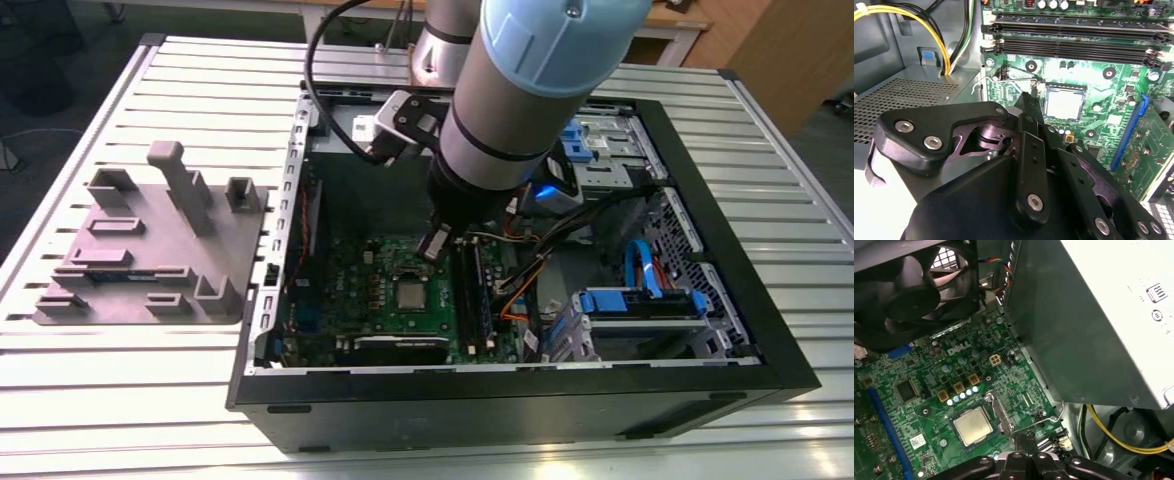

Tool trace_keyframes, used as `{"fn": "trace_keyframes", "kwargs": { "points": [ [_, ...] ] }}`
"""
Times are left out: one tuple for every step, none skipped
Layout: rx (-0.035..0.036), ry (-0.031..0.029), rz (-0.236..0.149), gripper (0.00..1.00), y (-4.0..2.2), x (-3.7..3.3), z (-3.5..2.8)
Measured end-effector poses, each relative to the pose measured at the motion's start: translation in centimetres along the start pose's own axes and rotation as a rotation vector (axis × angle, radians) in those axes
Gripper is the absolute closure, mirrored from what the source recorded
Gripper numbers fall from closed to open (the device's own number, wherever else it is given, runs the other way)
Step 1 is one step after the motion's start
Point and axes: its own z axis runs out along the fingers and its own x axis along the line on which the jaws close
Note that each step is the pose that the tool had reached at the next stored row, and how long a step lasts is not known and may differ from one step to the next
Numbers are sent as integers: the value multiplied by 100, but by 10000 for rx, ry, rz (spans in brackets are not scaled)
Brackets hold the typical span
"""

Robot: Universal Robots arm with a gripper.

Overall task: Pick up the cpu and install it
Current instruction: 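Close the cpu cover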

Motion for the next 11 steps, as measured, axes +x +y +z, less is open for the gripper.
{"fn": "trace_keyframes", "kwargs": {
  "points": [
    [0, 0, -1, 90, -5, 9, -2],
    [-1, 0, -3, 90, -10, 18, -4],
    [-1, 0, -4, 90, -13, 25, -6],
    [-1, 1, -5, 90, -18, 33, -8],
    [-1, 1, -6, 90, -20, 38, -9],
    [-1, 0, -6, 90, -22, 41, -10],
    [-1, 1, -7, 90, -22, 42, -10],
    [-1, 1, -9, 90, -24, 44, -11],
    [-1, 2, -11, 90, -24, 47, -11],
    [-2, 2, -15, 90, -22, 48, -11],
    [-2, 3, -19, 90, -16, 52, -10]
  ]
}}
